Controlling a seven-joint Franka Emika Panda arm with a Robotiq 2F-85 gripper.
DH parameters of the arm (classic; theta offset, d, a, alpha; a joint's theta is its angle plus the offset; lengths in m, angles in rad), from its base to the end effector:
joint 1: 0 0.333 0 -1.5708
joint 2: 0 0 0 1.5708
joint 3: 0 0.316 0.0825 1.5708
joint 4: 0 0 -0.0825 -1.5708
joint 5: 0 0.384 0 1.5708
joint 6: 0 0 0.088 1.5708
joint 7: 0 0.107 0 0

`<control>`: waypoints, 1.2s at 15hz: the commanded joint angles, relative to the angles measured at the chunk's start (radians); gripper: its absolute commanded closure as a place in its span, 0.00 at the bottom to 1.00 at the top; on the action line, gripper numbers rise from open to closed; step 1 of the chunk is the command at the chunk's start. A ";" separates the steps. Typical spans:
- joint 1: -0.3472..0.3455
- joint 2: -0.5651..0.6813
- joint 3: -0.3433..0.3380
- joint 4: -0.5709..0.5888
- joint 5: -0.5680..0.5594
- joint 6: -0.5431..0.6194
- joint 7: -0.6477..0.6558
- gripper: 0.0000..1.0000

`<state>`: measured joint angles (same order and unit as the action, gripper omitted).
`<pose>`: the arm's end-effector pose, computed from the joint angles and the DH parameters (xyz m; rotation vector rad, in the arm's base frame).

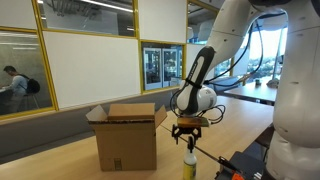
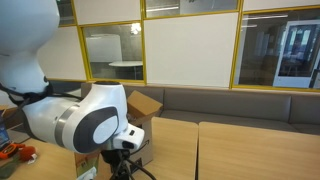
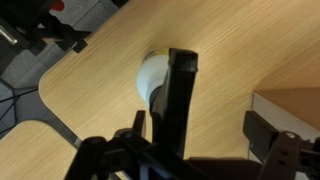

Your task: Pick up the plastics and put them in the box

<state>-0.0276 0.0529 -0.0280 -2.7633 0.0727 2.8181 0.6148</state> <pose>0.3873 -0.0253 0.1999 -2.9094 1.1272 0.0064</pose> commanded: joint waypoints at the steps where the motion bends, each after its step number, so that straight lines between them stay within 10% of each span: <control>1: 0.006 -0.018 -0.019 0.002 -0.023 -0.058 0.008 0.00; 14: 0.003 0.006 -0.021 0.001 0.004 -0.056 -0.022 0.00; 15: 0.003 0.007 -0.022 0.001 0.003 -0.054 -0.020 0.25; 18: 0.004 0.009 -0.023 0.001 -0.001 -0.054 -0.016 0.44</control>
<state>-0.0276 0.0613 -0.0409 -2.7631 0.0670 2.7560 0.6135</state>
